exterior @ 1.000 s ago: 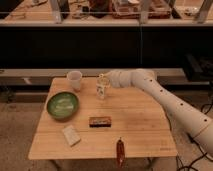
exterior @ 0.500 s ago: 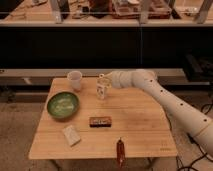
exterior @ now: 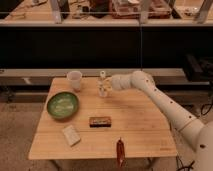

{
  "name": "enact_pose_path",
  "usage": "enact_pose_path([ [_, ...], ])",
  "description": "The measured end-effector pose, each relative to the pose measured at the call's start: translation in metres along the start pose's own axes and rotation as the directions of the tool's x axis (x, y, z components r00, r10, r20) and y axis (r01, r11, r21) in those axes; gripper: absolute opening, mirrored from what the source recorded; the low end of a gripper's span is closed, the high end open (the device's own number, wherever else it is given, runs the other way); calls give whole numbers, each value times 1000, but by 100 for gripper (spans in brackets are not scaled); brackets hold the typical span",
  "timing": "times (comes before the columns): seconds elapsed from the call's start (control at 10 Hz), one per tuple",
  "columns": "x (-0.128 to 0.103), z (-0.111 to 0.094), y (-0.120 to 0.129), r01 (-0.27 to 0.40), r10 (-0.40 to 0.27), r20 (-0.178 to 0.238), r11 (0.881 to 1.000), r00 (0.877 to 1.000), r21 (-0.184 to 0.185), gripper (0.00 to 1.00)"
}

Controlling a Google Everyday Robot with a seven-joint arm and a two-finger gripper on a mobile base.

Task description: Knock the bottle over

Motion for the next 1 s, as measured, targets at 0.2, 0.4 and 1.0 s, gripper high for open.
enact_pose_path([
  [0.2, 16, -5, -8, 12, -12, -15, 1000, 1000, 11, 11],
  [0.4, 31, -7, -8, 7, -7, -30, 1000, 1000, 6, 11],
  [1.0, 78, 4, 6, -20, 17, -108, 999, 994, -29, 11],
])
